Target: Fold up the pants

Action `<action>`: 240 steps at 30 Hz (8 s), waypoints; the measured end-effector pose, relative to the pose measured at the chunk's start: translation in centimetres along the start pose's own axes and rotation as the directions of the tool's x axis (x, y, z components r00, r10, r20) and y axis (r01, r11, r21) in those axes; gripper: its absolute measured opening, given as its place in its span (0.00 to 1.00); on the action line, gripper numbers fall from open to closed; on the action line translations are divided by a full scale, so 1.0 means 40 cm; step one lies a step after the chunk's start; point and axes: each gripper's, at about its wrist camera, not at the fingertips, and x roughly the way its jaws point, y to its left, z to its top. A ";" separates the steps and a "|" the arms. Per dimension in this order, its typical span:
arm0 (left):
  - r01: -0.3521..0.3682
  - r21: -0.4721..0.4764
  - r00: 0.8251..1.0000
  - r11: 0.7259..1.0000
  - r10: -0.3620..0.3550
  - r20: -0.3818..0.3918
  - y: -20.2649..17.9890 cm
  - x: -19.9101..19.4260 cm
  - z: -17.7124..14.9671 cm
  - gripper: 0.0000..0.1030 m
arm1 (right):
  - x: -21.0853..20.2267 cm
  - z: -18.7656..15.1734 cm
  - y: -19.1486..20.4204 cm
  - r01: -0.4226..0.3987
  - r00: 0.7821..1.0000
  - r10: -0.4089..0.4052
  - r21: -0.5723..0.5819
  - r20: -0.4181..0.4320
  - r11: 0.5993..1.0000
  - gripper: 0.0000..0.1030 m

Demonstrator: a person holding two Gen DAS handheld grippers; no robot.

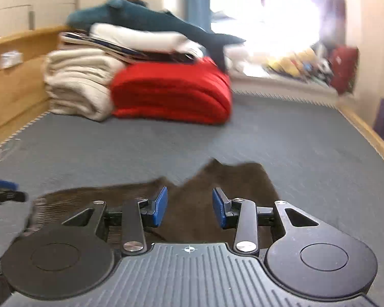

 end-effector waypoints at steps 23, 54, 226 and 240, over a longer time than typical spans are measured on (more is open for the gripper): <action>-0.055 0.093 0.989 0.994 0.067 -0.135 0.042 0.062 -0.033 0.42 | 0.470 -0.170 0.029 0.110 0.858 -0.117 -0.043 -0.501 0.993 0.18; -0.006 0.220 0.986 0.975 0.042 -0.161 -0.070 0.064 -0.067 0.47 | -0.014 -0.216 -0.345 0.080 0.954 -0.018 0.196 -0.298 0.977 0.42; -0.040 0.100 0.967 0.994 0.064 -0.246 -0.052 0.185 -0.035 0.49 | 0.359 -0.104 -0.182 -0.472 0.774 0.552 0.298 -0.310 0.830 0.10; -0.048 0.114 0.962 0.992 0.076 -0.261 -0.062 0.212 -0.039 0.49 | 0.379 -0.125 -0.408 -0.147 0.927 0.329 0.632 -0.179 0.760 0.37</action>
